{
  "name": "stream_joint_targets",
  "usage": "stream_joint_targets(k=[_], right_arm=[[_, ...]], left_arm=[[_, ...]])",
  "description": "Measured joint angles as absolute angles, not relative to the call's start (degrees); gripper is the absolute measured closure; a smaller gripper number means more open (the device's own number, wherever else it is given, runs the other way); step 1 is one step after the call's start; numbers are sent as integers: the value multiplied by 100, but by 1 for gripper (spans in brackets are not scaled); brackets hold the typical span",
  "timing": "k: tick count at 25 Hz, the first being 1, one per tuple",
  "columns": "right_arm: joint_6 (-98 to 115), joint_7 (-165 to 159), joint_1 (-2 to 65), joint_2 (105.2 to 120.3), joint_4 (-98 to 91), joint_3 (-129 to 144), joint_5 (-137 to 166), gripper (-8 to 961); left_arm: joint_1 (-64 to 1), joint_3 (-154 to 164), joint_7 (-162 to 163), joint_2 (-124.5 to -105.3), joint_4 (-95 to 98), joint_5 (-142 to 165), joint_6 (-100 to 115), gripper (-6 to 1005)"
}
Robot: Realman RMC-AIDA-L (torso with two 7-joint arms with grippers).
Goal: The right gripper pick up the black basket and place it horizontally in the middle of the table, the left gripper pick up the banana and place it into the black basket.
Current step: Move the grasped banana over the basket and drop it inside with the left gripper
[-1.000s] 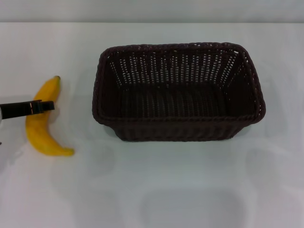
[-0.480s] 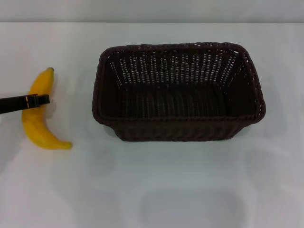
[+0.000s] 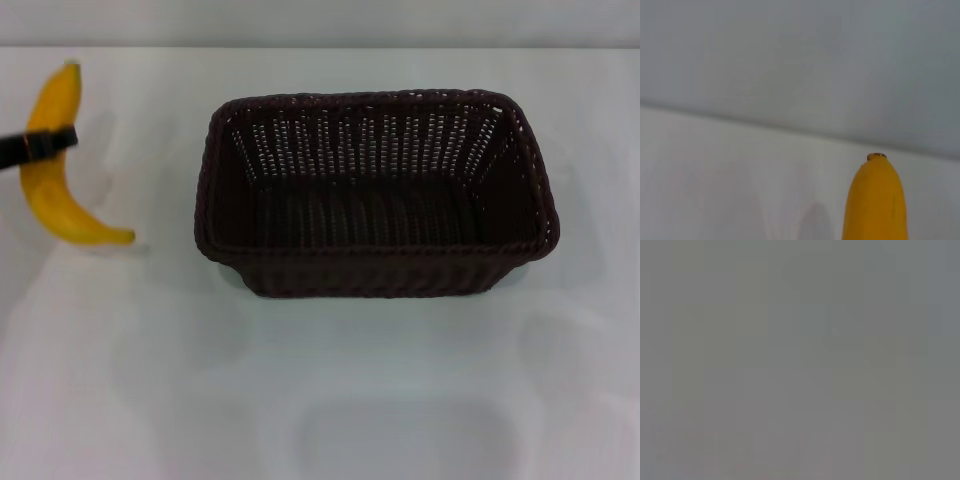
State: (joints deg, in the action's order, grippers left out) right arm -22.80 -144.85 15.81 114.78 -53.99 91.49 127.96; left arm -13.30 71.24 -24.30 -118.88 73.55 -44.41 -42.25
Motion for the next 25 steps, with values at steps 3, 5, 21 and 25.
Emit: stream_joint_targets(k=[3, 5, 21, 25], right_arm=[[-2306, -14485, 1582, 11478, -5396, 9143, 12796, 278], [-2308, -14485, 1581, 11478, -5396, 9123, 12796, 278], [-2321, -14485, 1557, 11478, -5434, 9126, 12796, 278], [-2321, -14485, 1554, 11478, -5453, 9128, 12797, 278]], left_arm=[[-1370, 7050, -2661, -11875, 7478, -4759, -4226, 469], [-1418, 7047, -2721, -11868, 7605, -4826, -4259, 466], [-1592, 7276, -2679, -11896, 8955, -4856, -5173, 439], [-1591, 7465, -2650, -11898, 9177, -4870, -5267, 432]])
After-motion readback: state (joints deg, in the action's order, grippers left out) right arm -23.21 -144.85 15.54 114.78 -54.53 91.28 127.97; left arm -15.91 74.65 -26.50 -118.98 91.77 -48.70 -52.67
